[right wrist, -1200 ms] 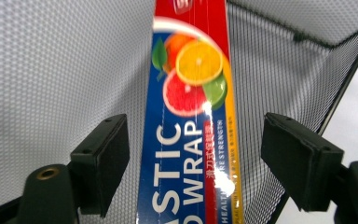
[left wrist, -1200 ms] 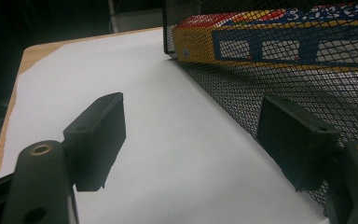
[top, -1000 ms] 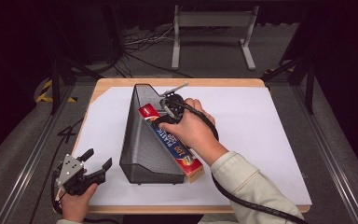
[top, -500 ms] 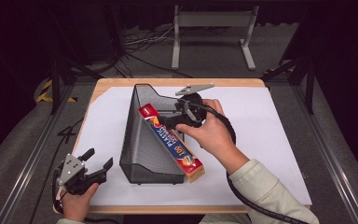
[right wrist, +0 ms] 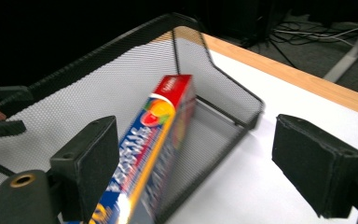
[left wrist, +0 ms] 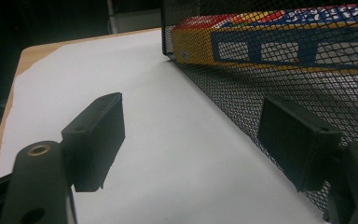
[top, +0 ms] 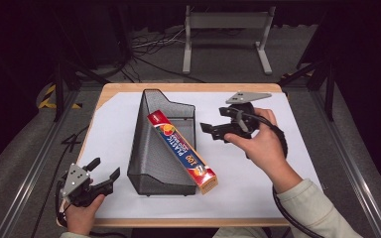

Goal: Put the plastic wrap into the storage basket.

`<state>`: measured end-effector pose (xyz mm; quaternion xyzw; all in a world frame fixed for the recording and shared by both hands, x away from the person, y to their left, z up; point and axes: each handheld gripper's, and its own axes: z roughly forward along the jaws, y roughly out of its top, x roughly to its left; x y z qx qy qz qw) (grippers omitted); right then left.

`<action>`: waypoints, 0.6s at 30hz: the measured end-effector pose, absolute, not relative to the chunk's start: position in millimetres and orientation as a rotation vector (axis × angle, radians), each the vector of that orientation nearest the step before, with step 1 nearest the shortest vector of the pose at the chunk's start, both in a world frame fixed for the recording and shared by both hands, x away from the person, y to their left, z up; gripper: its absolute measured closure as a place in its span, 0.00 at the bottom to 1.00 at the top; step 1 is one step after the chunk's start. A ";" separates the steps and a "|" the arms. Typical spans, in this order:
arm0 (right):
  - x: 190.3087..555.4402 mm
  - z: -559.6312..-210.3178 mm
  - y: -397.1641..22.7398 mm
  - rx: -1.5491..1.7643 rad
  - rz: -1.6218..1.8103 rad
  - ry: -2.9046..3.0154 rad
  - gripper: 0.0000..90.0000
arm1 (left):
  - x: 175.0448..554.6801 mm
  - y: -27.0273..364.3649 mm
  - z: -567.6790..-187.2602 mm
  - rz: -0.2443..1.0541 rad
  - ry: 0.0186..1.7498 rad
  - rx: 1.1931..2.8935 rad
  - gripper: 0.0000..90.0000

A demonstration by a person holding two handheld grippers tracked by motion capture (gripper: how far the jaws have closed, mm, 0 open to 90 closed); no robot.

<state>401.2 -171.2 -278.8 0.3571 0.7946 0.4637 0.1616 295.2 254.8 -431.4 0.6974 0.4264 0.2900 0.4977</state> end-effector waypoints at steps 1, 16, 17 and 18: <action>400.3 -278.7 -176.8 1.016 1.322 2.261 0.17 | 295.4 254.8 -431.6 0.704 1.033 1.690 0.26; 380.3 -290.4 -277.8 1.013 1.285 2.163 0.14 | 297.0 255.6 -432.9 0.702 1.055 1.686 0.21; 376.7 -297.4 -290.9 1.007 1.312 2.141 0.14 | 297.2 255.7 -433.2 0.702 1.057 1.687 0.21; 375.8 -300.1 -295.2 1.008 1.317 2.135 0.13 | 297.2 255.7 -433.2 0.702 1.057 1.688 0.21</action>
